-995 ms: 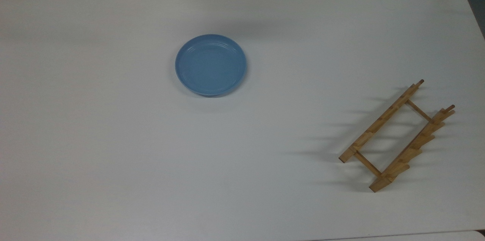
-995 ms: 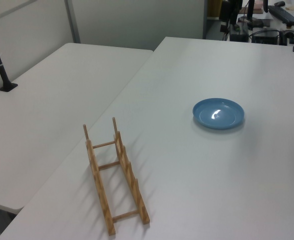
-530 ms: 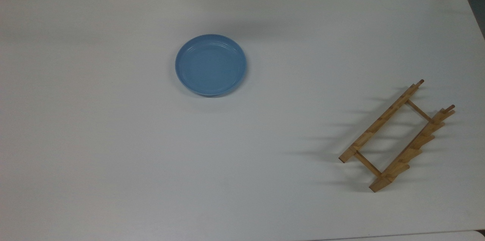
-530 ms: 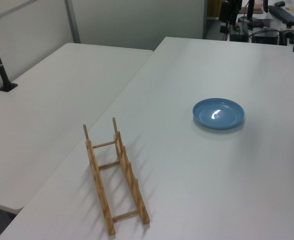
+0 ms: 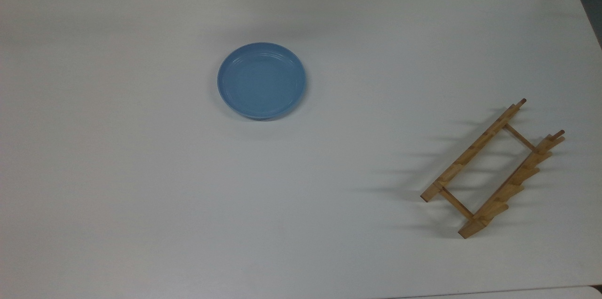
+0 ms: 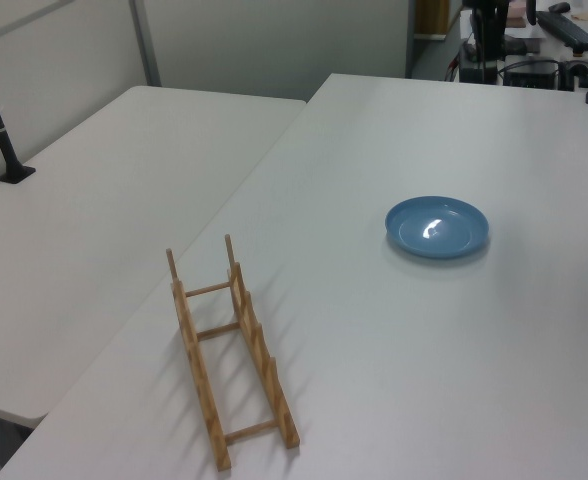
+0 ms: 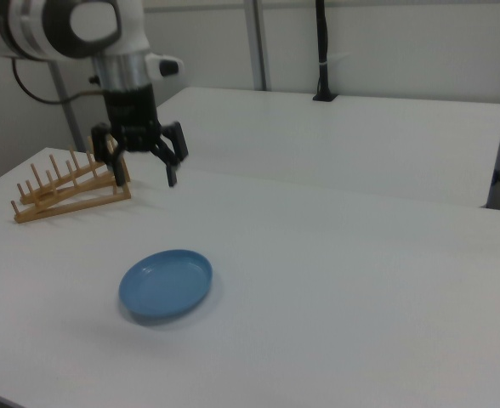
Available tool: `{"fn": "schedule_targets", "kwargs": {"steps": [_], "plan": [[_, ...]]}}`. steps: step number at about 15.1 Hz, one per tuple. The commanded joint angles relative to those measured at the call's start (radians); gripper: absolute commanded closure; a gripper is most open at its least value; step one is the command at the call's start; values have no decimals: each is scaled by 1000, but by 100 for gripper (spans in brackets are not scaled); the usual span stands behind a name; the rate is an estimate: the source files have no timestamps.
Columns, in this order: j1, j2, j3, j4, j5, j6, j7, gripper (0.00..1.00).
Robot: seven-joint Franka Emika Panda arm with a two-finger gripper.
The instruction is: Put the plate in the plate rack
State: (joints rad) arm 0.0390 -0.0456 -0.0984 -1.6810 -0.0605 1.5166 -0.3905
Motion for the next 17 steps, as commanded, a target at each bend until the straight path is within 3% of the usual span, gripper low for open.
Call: {"fn": "schedule_targets", "kwargs": {"steps": [1,8,10,11,17], "plan": [[-19,21,-9,-121,-4,137,-31,0],[-21,147,-12,-246,30,390,99,0],[-22,194,-12,-256,30,445,127,1],[-28,220,-12,-252,30,461,137,6],[-28,311,-12,-250,30,542,217,6]]}}
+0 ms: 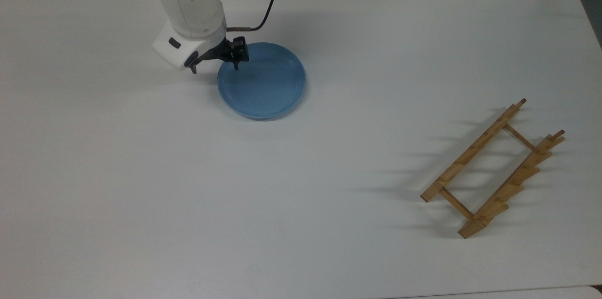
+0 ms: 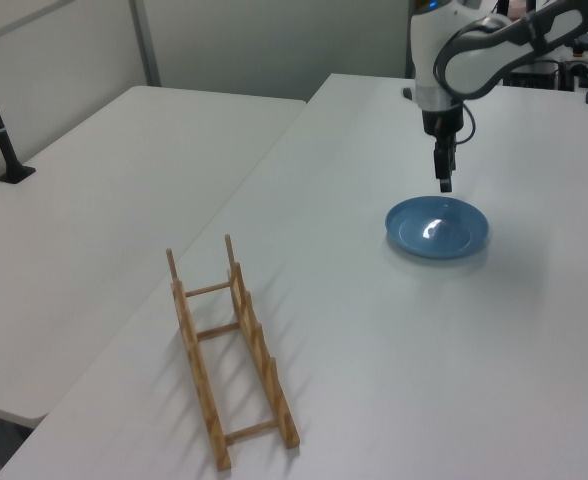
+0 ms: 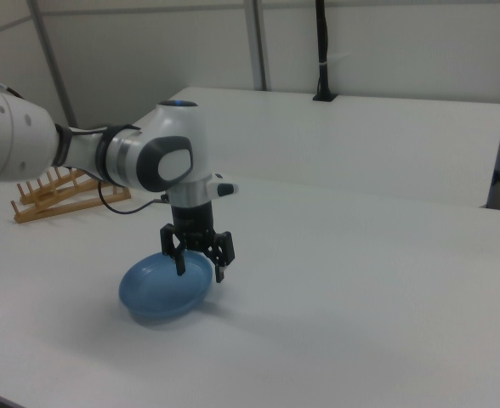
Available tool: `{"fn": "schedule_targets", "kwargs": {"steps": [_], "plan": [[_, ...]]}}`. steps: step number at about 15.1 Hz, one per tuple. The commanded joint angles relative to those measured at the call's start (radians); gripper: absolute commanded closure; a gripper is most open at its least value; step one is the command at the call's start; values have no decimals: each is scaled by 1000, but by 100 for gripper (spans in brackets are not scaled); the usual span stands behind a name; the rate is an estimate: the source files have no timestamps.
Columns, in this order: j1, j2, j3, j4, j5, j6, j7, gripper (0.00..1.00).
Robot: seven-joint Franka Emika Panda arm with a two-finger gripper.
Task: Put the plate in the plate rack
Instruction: 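Lower the gripper onto the rim of the light blue plate and close, then lift the plate by its rim and carry it toward the wooden rack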
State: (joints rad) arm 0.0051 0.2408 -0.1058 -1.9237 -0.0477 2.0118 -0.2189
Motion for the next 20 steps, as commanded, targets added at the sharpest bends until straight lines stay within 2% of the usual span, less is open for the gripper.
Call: {"fn": "schedule_targets", "kwargs": {"steps": [1,3,4,6,9,10,11,15,20], "plan": [[7,38,-5,-6,17,51,50,7],[9,55,-5,-3,17,53,56,26],[9,58,-5,-3,17,53,65,43],[9,58,-5,-5,17,53,91,66],[9,63,-3,-3,17,53,102,87],[10,63,-3,-3,17,53,102,91],[10,63,-3,-3,17,54,102,100],[13,48,0,6,17,58,101,100],[21,-99,24,63,20,19,104,100]]}}
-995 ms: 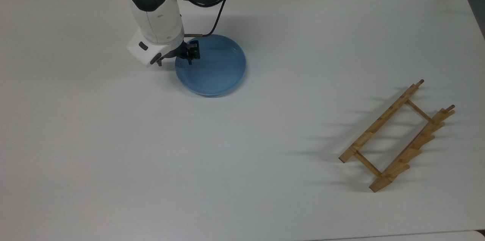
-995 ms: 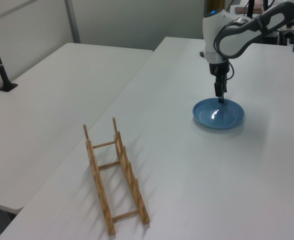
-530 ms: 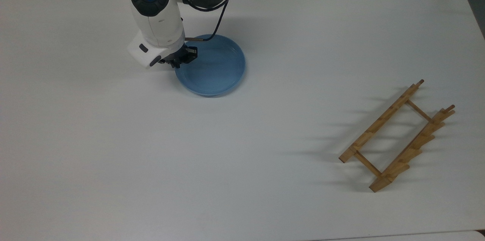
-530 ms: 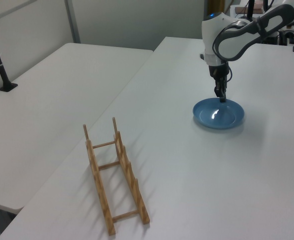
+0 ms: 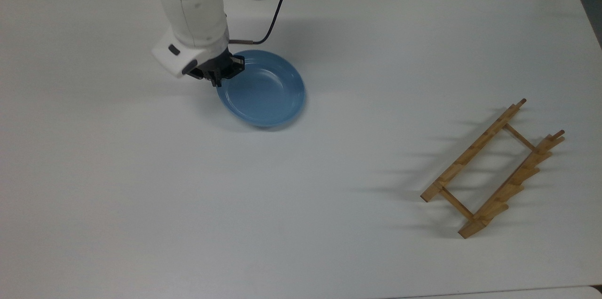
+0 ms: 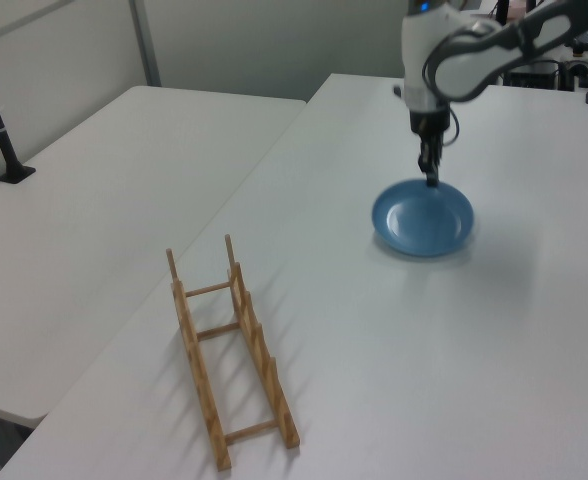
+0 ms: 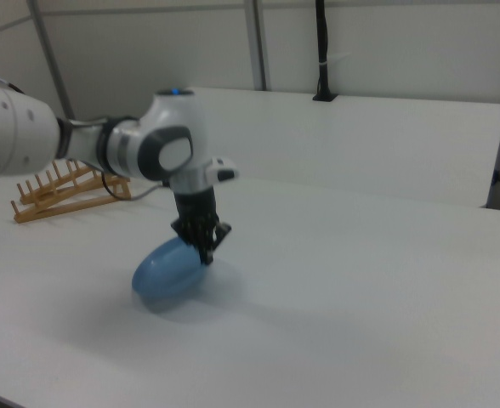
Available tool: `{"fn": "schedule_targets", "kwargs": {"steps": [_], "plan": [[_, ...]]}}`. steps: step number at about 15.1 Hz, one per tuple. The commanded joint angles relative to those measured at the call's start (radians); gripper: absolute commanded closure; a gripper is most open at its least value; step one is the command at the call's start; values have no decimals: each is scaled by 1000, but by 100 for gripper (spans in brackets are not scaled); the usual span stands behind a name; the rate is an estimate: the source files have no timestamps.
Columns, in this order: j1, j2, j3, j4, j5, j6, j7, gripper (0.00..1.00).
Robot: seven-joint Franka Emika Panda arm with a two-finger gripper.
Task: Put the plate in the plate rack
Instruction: 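Lift the plate by its rim and carry it toward the wooden rack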
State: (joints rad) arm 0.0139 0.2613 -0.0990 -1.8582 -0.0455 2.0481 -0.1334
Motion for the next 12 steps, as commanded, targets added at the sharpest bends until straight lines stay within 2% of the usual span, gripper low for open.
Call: {"fn": "schedule_targets", "kwargs": {"steps": [1,5,7,9,10,12], "plan": [[12,-140,36,10,18,-37,21,100],[12,-207,103,112,19,-86,124,100],[12,-223,163,178,18,-86,204,100],[9,-229,249,229,0,-79,317,100],[3,-229,299,253,-25,-77,375,100],[3,-228,410,287,-165,-74,508,100]]}}
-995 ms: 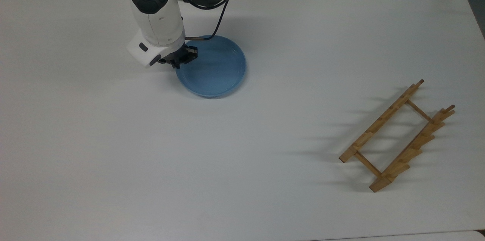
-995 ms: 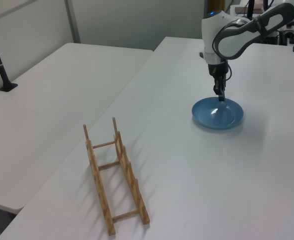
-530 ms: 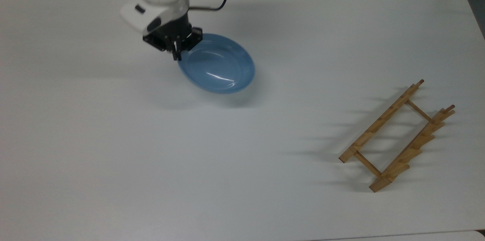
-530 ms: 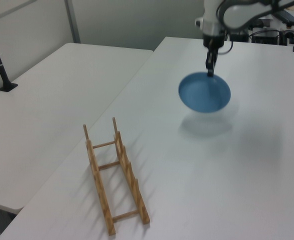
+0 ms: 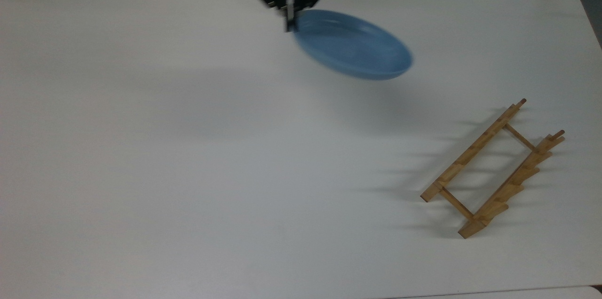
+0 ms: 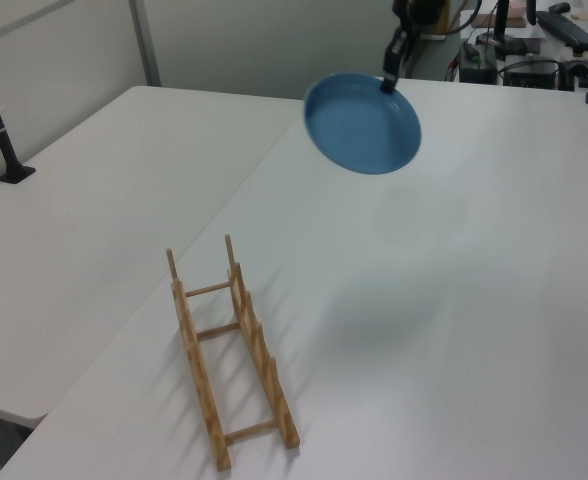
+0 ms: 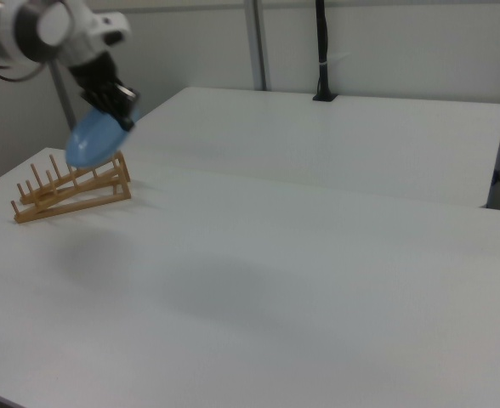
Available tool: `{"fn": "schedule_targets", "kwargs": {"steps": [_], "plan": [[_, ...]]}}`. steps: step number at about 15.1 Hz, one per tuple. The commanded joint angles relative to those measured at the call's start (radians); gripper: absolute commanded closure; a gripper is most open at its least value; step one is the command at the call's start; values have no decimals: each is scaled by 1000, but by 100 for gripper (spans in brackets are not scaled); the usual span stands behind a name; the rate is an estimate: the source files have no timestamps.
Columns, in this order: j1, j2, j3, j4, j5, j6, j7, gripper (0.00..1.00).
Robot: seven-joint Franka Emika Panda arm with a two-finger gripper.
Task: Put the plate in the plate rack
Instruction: 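Lift the plate by its rim and carry it toward the wooden rack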
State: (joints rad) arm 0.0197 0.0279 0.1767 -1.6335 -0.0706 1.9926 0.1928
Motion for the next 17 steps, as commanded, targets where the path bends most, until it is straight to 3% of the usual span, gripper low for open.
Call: {"fn": "schedule_targets", "kwargs": {"steps": [1,4,7,14,15,17], "plan": [[-1,6,195,69,-237,-17,280,100],[2,26,349,64,-522,17,587,100],[29,72,455,61,-775,32,837,100],[278,277,448,70,-1257,-84,1210,100],[331,318,410,81,-1320,-100,1282,100],[434,374,324,118,-1359,-113,1367,100]]}}
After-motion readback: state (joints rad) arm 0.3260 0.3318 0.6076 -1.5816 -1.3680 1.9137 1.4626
